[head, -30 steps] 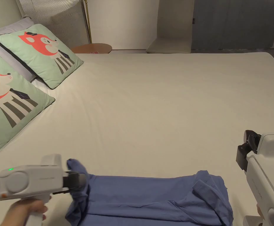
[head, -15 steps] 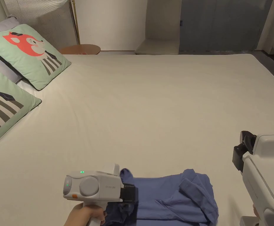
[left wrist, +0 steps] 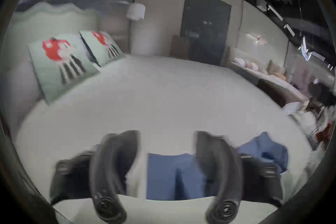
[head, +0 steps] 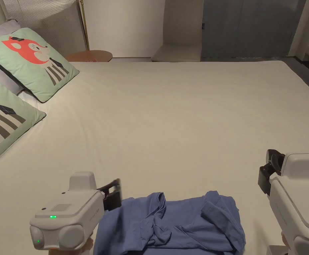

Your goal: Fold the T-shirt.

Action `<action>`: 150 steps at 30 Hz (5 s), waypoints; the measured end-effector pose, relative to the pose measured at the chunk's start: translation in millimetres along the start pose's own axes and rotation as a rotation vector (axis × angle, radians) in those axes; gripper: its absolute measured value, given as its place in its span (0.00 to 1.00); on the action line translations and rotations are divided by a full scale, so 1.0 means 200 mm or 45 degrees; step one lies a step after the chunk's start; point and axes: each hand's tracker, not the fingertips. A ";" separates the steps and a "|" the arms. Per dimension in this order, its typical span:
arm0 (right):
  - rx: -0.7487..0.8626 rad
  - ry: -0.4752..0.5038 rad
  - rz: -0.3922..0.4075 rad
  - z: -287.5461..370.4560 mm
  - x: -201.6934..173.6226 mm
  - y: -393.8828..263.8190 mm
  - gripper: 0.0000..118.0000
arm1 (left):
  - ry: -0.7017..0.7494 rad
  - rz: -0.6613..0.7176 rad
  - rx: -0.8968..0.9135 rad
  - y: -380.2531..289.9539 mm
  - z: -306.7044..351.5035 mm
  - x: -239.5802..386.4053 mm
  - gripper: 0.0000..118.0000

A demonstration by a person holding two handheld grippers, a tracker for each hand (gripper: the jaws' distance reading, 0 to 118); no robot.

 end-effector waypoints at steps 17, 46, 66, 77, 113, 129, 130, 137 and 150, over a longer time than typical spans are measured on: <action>-0.023 -0.066 0.001 0.04 0.13 -0.01 0.01 | -0.242 -0.304 -0.331 -0.40 -0.19 0.57 0.00; -0.032 -0.024 0.014 0.01 0.05 -0.02 0.01 | -0.673 0.594 -0.546 -0.10 -0.17 -0.35 0.93; -0.077 -0.033 0.041 0.00 0.03 -0.05 0.01 | -0.715 0.713 -0.665 -0.33 -0.37 -0.54 0.18; -0.060 -0.014 0.036 0.01 0.01 -0.01 0.01 | -0.568 0.489 -0.537 -0.15 -0.15 -0.62 0.07; -0.063 -0.072 -0.045 0.07 0.21 -0.08 0.01 | -0.530 -0.367 -0.755 -0.01 -0.30 0.84 0.50; -0.064 -0.042 -0.048 0.06 0.16 -0.07 0.01 | -0.234 -0.162 0.060 0.10 0.02 0.42 0.54; -0.065 -0.039 -0.047 0.07 0.15 -0.06 0.01 | -0.222 -0.174 0.088 0.06 0.01 0.41 0.47; -0.073 -0.036 -0.038 0.07 0.15 -0.06 0.01 | -0.304 -0.148 -0.077 -0.18 -0.10 0.43 0.00; -0.095 -0.093 -0.034 0.11 0.26 -0.08 0.01 | -0.459 -0.250 -0.234 -0.42 -0.21 0.83 0.00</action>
